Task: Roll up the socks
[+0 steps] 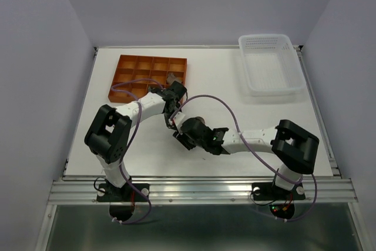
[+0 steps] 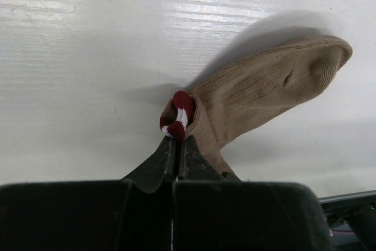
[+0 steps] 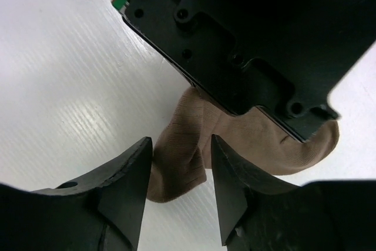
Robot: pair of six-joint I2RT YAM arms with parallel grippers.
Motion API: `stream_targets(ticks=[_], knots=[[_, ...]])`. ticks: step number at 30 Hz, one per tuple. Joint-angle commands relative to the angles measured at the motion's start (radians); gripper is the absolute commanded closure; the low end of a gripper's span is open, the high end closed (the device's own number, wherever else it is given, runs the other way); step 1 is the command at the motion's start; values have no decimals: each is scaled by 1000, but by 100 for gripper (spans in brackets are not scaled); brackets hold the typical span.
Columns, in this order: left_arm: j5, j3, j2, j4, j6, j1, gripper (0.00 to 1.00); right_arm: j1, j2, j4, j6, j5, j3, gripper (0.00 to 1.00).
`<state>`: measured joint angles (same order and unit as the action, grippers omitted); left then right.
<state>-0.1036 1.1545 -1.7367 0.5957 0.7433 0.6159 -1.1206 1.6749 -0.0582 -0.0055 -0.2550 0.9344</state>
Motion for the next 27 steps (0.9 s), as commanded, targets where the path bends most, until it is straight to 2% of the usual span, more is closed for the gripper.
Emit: stream_targets(ticks=[1, 2, 3, 5, 8, 11, 12, 14, 16, 19, 23, 24, 27], knots=[[8, 19, 19, 15, 16, 7, 100, -11, 32, -28, 52, -58, 34, 53], [8, 14, 22, 13, 16, 7, 100, -11, 40, -29, 55, -58, 32, 56], [7, 13, 23, 10, 16, 7, 100, -11, 45, -29, 50, -67, 32, 66], [2, 10, 22, 7, 14, 7, 100, -11, 60, -29, 74, -114, 30, 76], [-11, 4, 25, 0, 16, 7, 100, -11, 91, -28, 82, -150, 34, 80], [-11, -4, 29, -2, 14, 7, 100, -11, 98, -31, 108, -127, 30, 91], [-11, -3, 28, -2, 14, 7, 100, -11, 98, -29, 111, -127, 30, 91], [-15, -7, 34, -11, 13, 7, 91, 10, 97, -34, 136, -89, 27, 92], [-27, -12, 40, -30, 8, 5, 72, 25, 82, -35, 154, -27, 20, 93], [-33, -18, 54, -45, 8, -1, 60, 64, 45, -38, 174, 66, 0, 93], [-27, -18, 69, -46, -2, -27, 58, 143, 14, -38, 209, 246, -23, 91], [-24, -21, 72, -47, -5, -33, 58, 175, 3, -40, 214, 331, -28, 91], [-13, -29, 92, -42, -15, -62, 57, 214, 3, -52, 236, 428, -46, 91]])
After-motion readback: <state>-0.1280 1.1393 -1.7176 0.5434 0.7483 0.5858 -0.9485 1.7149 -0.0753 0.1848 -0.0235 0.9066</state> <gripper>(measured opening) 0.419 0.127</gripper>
